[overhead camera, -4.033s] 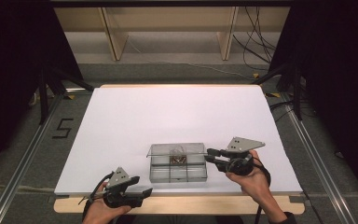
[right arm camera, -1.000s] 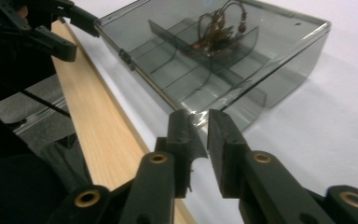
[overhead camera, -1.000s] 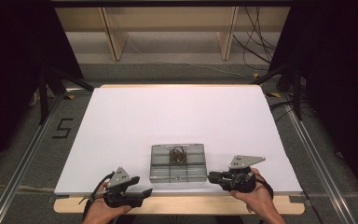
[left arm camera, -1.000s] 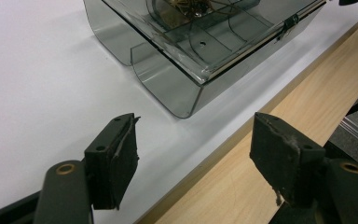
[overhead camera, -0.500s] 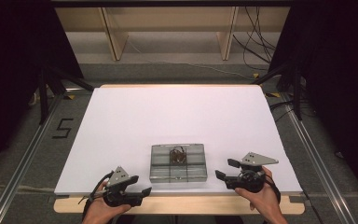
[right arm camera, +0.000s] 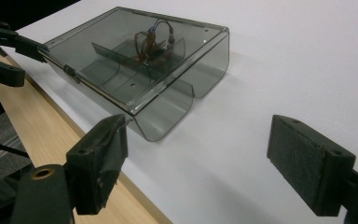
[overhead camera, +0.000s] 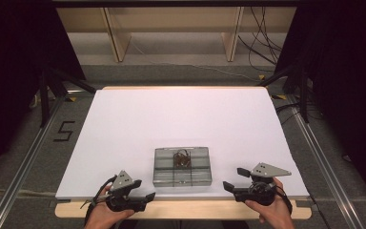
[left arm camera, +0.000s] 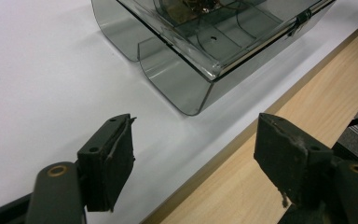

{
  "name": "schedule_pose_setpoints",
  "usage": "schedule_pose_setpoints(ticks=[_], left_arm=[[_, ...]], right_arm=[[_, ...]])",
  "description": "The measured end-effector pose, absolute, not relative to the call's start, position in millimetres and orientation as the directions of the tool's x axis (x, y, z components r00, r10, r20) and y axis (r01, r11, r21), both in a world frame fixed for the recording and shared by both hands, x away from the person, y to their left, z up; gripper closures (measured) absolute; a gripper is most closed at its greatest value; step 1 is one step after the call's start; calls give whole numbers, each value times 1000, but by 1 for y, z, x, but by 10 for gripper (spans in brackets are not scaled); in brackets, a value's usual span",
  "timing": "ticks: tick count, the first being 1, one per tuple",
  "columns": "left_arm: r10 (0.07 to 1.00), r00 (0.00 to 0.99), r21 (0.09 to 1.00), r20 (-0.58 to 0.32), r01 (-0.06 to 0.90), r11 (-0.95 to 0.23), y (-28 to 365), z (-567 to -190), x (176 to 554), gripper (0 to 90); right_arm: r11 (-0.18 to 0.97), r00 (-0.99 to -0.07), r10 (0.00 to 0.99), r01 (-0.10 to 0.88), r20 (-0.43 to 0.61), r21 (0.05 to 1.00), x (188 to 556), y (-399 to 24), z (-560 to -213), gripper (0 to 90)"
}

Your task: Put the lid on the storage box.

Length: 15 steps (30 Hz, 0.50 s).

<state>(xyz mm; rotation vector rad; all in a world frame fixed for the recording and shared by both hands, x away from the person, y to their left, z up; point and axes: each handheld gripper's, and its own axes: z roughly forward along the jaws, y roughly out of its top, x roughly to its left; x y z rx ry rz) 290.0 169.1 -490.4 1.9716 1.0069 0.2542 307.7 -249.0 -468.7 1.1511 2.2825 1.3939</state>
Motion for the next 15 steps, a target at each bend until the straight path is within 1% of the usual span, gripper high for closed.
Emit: schedule_pose_setpoints(ticks=[1,2,4,5,6,7,8,11,12,13,14,15], left_arm=[[737,648,785,-192,552,-282,169,-491,290,266],[736,651,781,-184,552,-293,169,-491,290,261],[735,645,783,-211,561,-268,168,-492,290,255],[737,643,777,-208,566,-275,169,-492,290,254],[736,643,780,-211,565,-270,169,-492,291,253],[735,646,782,-206,560,-273,169,-492,291,251],[735,647,784,-204,558,-274,169,-492,291,250],[737,643,778,-207,565,-274,169,-492,291,249],[737,644,777,-207,565,-276,169,-492,291,249],[737,644,778,-206,565,-276,169,-492,291,249],[736,644,778,-207,565,-275,169,-492,291,249],[732,652,775,-196,561,-293,170,-491,291,249]], right_arm=[[223,-657,723,514,213,828,306,-248,-470,209],[225,-673,707,505,217,833,305,-249,-470,207],[227,-669,710,510,217,830,302,-251,-470,205],[209,-658,714,524,237,826,299,-250,-470,204],[222,-656,720,527,226,820,297,-251,-470,202],[240,-665,720,507,198,828,299,-252,-473,196],[235,-652,727,529,213,815,296,-251,-473,188],[228,-653,722,536,228,813,291,-253,-474,182],[256,-663,725,511,186,821,292,-254,-475,174],[230,-633,743,546,217,805,288,-253,-475,173],[228,-647,726,544,231,807,286,-254,-475,173],[244,-655,725,531,211,812,286,-256,-475,173]])
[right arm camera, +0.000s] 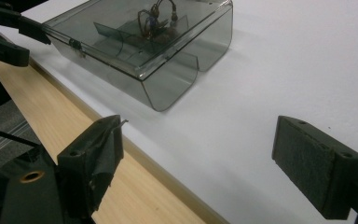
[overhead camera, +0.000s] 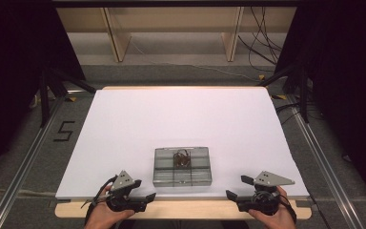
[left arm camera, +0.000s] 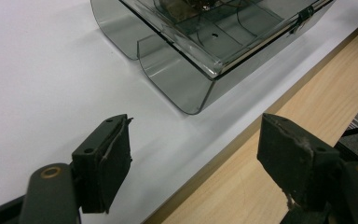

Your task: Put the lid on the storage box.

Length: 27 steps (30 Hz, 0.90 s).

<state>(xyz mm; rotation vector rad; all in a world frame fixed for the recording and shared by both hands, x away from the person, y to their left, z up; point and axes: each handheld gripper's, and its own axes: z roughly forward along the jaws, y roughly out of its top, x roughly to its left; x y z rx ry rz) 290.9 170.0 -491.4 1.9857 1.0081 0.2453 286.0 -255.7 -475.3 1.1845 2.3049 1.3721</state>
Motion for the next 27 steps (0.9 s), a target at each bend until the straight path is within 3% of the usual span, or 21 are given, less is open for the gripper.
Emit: schedule_pose_setpoints(ticks=[18,19,21,27], left_arm=[[720,669,787,-186,540,-298,168,-492,291,228],[719,666,789,-199,544,-286,167,-493,290,224],[722,657,787,-215,555,-271,165,-493,289,223],[716,674,781,-182,542,-312,167,-492,290,223]], right_arm=[[309,-673,719,535,176,786,268,-259,-486,184],[329,-694,705,501,144,801,270,-261,-487,183],[302,-674,715,536,185,788,265,-260,-486,183],[335,-697,701,512,154,791,267,-260,-489,186]])
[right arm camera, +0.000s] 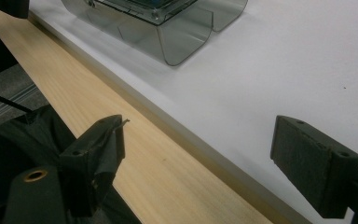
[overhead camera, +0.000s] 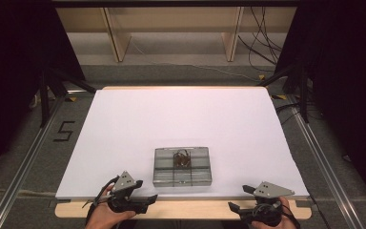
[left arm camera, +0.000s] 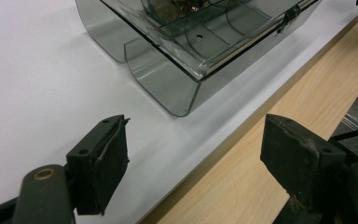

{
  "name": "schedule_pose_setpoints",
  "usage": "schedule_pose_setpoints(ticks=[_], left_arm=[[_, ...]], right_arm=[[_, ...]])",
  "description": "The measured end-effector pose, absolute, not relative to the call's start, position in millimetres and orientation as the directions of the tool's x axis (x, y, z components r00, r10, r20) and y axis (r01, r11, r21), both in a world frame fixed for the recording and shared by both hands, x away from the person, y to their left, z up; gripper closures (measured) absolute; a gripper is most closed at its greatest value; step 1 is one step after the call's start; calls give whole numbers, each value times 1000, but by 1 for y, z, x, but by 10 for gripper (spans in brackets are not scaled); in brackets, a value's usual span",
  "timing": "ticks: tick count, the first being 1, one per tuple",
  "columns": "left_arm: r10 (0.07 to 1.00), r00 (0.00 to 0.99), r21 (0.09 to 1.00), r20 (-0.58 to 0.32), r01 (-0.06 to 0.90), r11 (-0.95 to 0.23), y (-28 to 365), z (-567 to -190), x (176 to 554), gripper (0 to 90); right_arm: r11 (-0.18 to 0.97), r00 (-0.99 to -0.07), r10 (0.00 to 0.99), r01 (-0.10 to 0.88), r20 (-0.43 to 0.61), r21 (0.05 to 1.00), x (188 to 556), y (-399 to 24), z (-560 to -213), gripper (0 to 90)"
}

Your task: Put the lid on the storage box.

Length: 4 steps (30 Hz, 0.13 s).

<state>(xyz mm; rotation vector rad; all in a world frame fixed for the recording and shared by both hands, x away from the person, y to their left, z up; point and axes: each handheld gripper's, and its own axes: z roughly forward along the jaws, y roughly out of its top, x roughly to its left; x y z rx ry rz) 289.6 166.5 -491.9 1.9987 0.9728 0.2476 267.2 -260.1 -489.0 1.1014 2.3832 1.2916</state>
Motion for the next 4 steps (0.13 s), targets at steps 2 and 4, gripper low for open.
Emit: schedule_pose_setpoints(ticks=[2,4], left_arm=[[712,677,787,-188,537,-303,166,-492,289,223],[713,676,786,-186,538,-305,166,-492,289,223]], right_arm=[[338,-696,702,510,149,791,267,-260,-489,186],[340,-695,704,510,145,790,267,-260,-489,186]])
